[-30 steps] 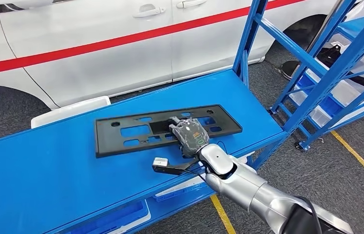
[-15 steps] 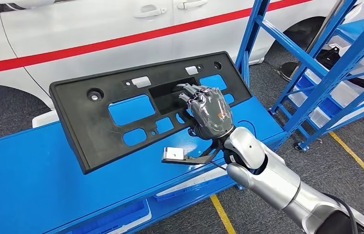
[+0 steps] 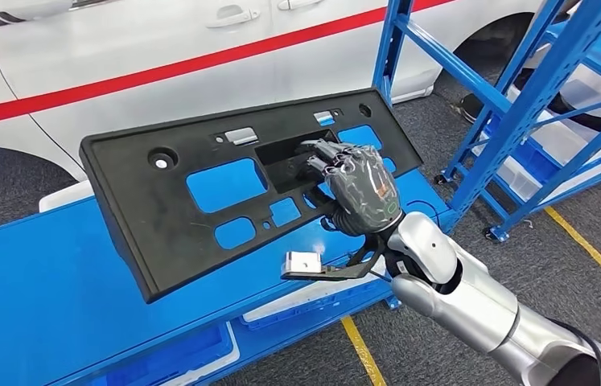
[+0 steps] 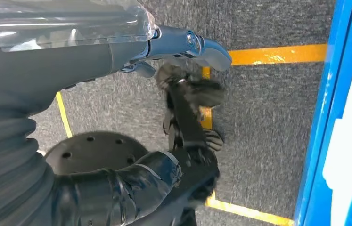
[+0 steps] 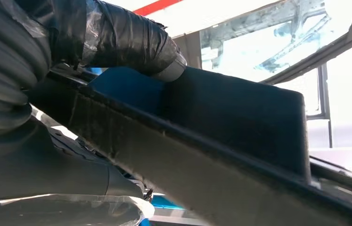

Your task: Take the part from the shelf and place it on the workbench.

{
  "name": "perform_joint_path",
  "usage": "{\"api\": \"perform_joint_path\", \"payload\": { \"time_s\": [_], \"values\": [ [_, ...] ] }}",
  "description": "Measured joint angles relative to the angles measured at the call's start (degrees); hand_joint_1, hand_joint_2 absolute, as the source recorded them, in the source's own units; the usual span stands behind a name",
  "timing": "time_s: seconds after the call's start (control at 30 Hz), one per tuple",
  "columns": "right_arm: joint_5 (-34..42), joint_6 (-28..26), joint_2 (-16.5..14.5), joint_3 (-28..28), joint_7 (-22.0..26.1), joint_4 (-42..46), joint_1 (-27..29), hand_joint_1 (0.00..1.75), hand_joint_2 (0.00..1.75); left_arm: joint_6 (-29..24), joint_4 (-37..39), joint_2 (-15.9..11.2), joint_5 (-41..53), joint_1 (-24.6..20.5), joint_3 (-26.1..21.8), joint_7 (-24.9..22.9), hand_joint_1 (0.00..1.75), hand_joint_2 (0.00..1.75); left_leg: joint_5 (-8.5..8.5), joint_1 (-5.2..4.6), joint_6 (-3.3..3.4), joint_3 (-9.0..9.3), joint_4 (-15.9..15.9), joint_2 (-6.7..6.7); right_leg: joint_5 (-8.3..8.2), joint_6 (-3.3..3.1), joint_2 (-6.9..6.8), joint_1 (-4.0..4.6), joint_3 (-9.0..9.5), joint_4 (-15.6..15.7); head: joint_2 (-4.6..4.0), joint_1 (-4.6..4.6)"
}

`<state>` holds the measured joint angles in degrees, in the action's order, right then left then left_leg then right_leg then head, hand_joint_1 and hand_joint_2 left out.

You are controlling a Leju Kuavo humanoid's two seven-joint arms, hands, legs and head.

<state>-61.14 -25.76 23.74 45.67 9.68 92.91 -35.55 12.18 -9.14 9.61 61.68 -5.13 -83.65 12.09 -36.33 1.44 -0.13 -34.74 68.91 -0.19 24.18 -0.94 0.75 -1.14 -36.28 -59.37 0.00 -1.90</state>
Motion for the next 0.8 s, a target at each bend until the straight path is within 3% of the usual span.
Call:
{"api": "perform_joint_path", "payload": {
  "time_s": [0.07,0.1,0.17,0.27,0.33,0.4,0.43,0.47,0.53,0.57,0.6,0.63,0.67,0.7,0.73,0.8],
  "values": [
    [0.26,0.09,0.11,0.01,0.01,0.26,0.14,1.75,1.75,-0.03,0.0,-0.01,0.0,-0.05,0.0,0.0,0.0,1.75,-2.31,-0.09,-0.03,-2.08,5.51,-0.01,-0.49,-0.2,0.35,0.23,-0.75,-0.09,0.0,-0.01],
    [0.38,0.1,0.21,0.01,0.02,0.4,0.24,1.75,1.75,-0.04,0.0,-0.01,0.01,-0.04,0.0,0.01,0.0,1.75,-2.09,-0.12,0.05,-2.11,6.13,-0.01,-0.75,-0.19,0.59,0.33,-1.1,-0.16,0.0,-0.01],
    [0.55,0.1,0.47,0.01,0.05,0.84,0.41,1.75,1.75,-0.05,0.0,-0.01,0.03,-0.02,0.0,0.02,0.0,1.75,0.56,-0.22,0.51,0.41,2.44,-0.23,-1.37,-0.06,1.33,0.48,-1.9,-0.34,0.0,-0.01],
    [0.61,0.11,0.75,-0.01,0.09,1.59,0.46,1.75,1.75,-0.09,-0.01,-0.08,0.04,-0.03,0.0,0.02,0.0,1.75,4.36,-0.5,1.48,6.63,-8.39,-2.43,-2.6,0.59,2.72,0.59,-3.07,-0.58,0.0,-0.01],
    [0.62,0.14,0.88,-0.01,0.1,1.96,0.52,1.75,1.75,-0.12,-0.02,-0.13,0.05,-0.11,0.0,0.02,0.0,1.75,4.77,-0.81,1.67,7.2,-10.33,-3.02,-3.7,1.4,3.6,0.45,-3.52,-0.31,0.0,-0.02],
    [0.62,0.16,1.23,-0.01,0.11,2.14,0.61,1.75,1.75,-0.15,-0.02,0.0,0.09,-0.23,0.0,0.02,0.0,1.75,5.83,-0.77,2.08,6.64,-10.81,-1.89,-4.4,2.2,4.05,0.33,-3.84,0.12,0.0,-0.03],
    [0.62,0.19,1.43,-0.02,0.14,2.25,0.62,1.75,1.75,-0.18,-0.02,0.09,0.13,-0.27,0.01,0.02,0.0,1.75,6.5,-0.67,2.43,6.37,-11.12,-1.19,-3.53,2.47,3.41,0.34,-4.18,-0.32,0.0,-0.05],
    [0.69,0.25,1.63,-0.02,0.18,2.34,0.62,1.75,1.75,-0.21,-0.02,0.17,0.15,-0.25,0.01,0.02,0.0,1.75,7.23,-0.57,2.84,5.95,-11.44,-0.44,-1.54,2.73,2.4,0.33,-4.77,-1.81,0.0,-0.07],
    [1.28,0.58,1.78,-0.03,0.5,2.6,0.71,1.75,1.75,-0.37,-0.02,0.2,0.19,-0.18,0.02,0.04,0.0,1.75,8.35,-0.7,3.39,4.64,-11.48,0.97,4.3,3.32,0.27,0.05,-6.43,-8.08,0.0,-0.09],
    [1.79,0.79,1.82,-0.03,0.75,2.73,0.85,1.75,1.75,-0.46,-0.02,0.2,0.19,-0.15,0.02,0.07,0.0,1.75,8.84,-0.8,3.49,3.85,-11.36,1.69,6.33,3.69,-0.14,-0.12,-7.13,-11.77,0.0,-0.07],
    [2.37,0.96,1.89,-0.02,1.05,2.91,1.04,1.75,1.75,-0.54,-0.02,0.19,0.2,-0.14,0.02,0.09,0.0,1.75,9.28,-0.87,3.46,3.04,-11.17,2.39,6.99,3.99,-0.32,-0.26,-7.33,-14.56,0.0,-0.08],
    [2.94,1.06,1.96,-0.03,1.33,3.2,1.23,1.75,1.75,-0.6,-0.02,0.2,0.2,-0.16,0.02,0.13,0.0,1.75,9.66,-0.93,3.41,2.23,-10.92,3.09,6.38,4.21,-0.44,-0.36,-6.75,-15.77,0.0,-0.08],
    [3.45,1.08,2.02,-0.03,1.57,3.59,1.42,1.75,1.75,-0.64,-0.02,0.2,0.2,-0.18,0.02,0.17,0.0,1.75,9.97,-0.97,3.32,1.45,-10.62,3.76,5.0,4.32,-0.64,-0.4,-5.17,-14.99,0.0,-0.08],
    [3.92,1.08,2.09,-0.03,1.83,4.11,1.55,1.75,1.75,-0.68,-0.02,0.21,0.19,-0.19,0.02,0.21,0.0,1.75,10.21,-1.0,3.18,0.79,-10.3,4.37,3.71,4.31,-1.14,-0.41,-2.6,-12.37,0.0,-0.09],
    [4.31,1.06,2.17,-0.03,2.05,4.82,1.63,1.75,1.75,-0.69,-0.02,0.22,0.19,-0.2,0.02,0.25,0.0,1.75,10.42,-1.07,2.99,0.29,-9.99,4.96,3.51,4.14,-2.25,-0.24,0.51,-8.46,0.0,-0.09],
    [4.68,1.0,2.4,-0.03,2.39,6.43,1.81,1.75,1.75,-0.33,-0.02,0.27,0.2,-0.23,0.04,0.23,0.0,1.75,10.86,-1.19,2.39,-0.12,-9.64,6.0,4.54,3.09,-4.1,0.44,5.12,-1.74,0.0,-0.08]
  ]
}}
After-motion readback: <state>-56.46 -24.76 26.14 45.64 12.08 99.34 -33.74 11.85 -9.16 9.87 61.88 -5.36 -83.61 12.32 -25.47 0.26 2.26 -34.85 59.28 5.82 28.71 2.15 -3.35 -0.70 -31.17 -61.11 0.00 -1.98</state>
